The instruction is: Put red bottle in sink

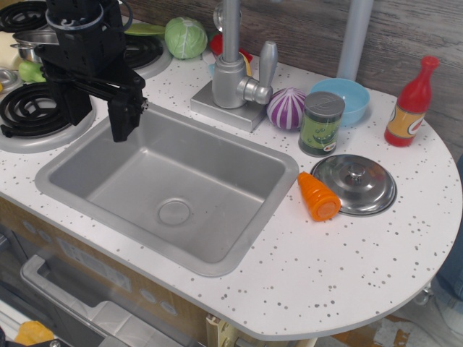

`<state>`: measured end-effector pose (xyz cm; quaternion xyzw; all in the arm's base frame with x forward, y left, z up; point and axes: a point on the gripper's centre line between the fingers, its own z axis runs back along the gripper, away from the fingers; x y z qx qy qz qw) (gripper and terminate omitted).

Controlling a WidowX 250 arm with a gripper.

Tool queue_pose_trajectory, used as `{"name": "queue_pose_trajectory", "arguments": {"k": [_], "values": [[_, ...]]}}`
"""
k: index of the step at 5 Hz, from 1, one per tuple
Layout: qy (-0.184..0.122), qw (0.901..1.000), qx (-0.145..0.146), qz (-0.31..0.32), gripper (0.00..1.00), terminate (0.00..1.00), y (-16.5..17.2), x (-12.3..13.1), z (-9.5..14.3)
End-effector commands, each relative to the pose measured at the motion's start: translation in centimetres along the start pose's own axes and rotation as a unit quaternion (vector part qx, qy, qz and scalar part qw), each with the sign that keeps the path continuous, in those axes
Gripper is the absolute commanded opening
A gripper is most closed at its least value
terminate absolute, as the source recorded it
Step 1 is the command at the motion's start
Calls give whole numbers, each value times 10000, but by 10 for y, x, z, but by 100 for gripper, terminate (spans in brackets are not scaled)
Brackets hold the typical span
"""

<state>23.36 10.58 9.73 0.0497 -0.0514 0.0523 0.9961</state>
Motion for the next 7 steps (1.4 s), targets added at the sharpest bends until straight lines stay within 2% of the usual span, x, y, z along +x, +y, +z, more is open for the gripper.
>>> {"name": "queue_pose_trajectory", "arguments": {"k": [1,2,3,4,5,6,7], "values": [[0,10000,0,0,100,0,0,0,0],[22,9992,154,359,100,0,-27,13,10],[-192,9986,151,462,100,0,-54,32,22],[-429,9982,19,418,100,0,-89,47,36],[-547,9979,-334,75,100,0,-121,66,46],[-848,9953,-392,-236,100,0,-149,89,53],[-982,9932,-439,-457,100,0,-175,114,60]]}}
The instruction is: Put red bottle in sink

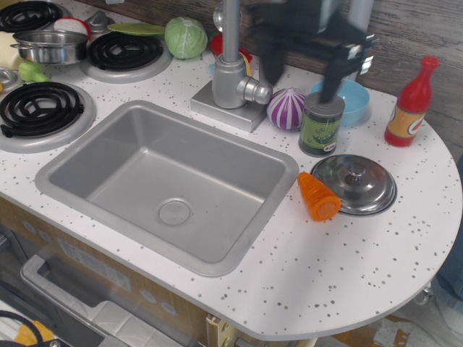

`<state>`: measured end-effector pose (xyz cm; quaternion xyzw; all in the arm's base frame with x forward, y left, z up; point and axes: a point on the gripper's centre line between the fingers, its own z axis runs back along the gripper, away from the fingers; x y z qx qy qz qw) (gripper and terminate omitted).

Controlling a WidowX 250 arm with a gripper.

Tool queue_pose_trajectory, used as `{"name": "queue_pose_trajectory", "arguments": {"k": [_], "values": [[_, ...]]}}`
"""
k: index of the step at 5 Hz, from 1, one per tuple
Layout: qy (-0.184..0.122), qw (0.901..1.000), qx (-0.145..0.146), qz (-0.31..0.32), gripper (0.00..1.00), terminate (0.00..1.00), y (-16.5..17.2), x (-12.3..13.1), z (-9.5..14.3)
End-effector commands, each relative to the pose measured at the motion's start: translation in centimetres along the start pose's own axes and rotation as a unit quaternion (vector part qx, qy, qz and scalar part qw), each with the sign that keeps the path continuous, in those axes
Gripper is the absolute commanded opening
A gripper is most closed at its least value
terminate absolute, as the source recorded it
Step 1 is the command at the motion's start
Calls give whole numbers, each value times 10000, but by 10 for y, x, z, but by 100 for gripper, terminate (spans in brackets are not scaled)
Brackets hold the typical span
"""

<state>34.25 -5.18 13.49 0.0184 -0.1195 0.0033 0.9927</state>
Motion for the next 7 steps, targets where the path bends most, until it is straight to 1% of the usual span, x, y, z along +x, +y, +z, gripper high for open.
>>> {"name": "queue_pose_trajectory", "arguments": {"k": [1,2,3,4,5,6,7], "values": [[-659,9976,-41,-226,100,0,-31,43,10],[-979,9945,-149,-351,100,0,-43,62,5],[-1184,9919,-85,-460,100,0,-51,74,4],[-1254,9912,-247,-334,100,0,-62,79,2],[-1371,9896,-195,-389,100,0,-74,81,-4],[-1396,9883,-397,-471,100,0,-76,91,-15],[-1547,9858,-395,-520,100,0,-81,104,-21]]}}
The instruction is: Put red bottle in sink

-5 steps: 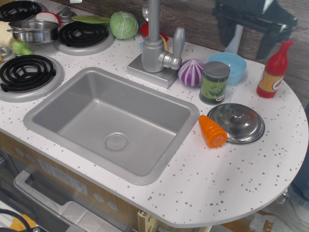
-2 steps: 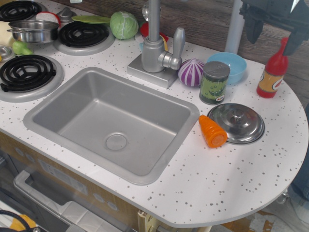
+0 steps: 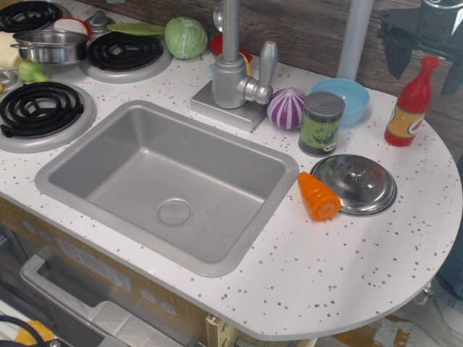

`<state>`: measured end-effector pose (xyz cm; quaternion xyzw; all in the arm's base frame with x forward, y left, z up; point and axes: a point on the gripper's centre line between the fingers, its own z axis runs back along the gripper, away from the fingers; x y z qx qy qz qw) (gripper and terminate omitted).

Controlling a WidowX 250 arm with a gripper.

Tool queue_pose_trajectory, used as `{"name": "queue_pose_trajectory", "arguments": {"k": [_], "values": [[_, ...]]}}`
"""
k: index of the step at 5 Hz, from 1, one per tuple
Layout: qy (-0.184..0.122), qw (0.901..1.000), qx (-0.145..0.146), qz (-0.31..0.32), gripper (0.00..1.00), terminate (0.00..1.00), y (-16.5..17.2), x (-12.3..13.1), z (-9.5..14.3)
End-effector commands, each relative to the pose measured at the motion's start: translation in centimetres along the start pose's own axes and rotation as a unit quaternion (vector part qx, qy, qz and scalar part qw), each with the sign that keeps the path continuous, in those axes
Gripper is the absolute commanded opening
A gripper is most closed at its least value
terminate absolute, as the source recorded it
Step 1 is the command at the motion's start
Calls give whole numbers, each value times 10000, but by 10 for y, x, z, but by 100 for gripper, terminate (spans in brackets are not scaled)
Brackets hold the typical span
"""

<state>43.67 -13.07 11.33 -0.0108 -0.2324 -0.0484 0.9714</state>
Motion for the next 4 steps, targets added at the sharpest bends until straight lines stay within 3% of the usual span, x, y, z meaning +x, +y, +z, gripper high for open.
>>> {"name": "queue_pose_trajectory", "arguments": {"k": [1,4], "values": [[-561,9984,-11,-98,100,0,-2,32,8],[-742,9967,-232,-241,100,0,0,49,-13]]}}
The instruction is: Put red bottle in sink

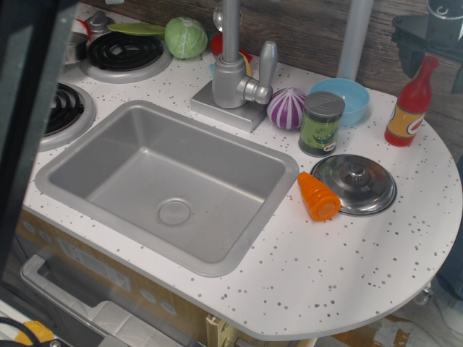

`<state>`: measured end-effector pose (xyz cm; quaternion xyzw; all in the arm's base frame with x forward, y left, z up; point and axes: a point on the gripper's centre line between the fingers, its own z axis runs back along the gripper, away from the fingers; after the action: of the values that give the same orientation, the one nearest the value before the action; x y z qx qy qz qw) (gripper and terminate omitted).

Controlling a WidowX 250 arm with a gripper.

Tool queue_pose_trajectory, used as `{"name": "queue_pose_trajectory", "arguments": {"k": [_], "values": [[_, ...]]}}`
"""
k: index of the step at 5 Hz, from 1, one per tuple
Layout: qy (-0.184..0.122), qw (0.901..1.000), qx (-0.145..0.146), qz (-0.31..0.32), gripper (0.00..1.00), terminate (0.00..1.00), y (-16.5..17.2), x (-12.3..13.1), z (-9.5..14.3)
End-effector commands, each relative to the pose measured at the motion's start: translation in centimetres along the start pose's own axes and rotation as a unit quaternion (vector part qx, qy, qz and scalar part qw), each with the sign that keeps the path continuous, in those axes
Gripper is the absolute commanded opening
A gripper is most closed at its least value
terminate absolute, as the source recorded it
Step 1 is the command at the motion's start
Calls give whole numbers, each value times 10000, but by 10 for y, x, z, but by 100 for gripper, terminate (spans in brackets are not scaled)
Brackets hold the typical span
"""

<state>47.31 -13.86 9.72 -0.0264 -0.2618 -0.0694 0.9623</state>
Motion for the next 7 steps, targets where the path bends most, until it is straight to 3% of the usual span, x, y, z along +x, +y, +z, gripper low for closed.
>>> {"name": "queue_pose_trajectory", "arguments": {"k": [1,4,5,6,7], "values": [[-397,9992,-95,-14,0,0,8,25,10],[40,9995,150,259,0,0,3,22,37],[432,9961,426,637,0,0,9,10,73],[631,9921,873,649,0,0,29,-4,107],[466,9885,1306,606,0,0,65,-30,131]]}}
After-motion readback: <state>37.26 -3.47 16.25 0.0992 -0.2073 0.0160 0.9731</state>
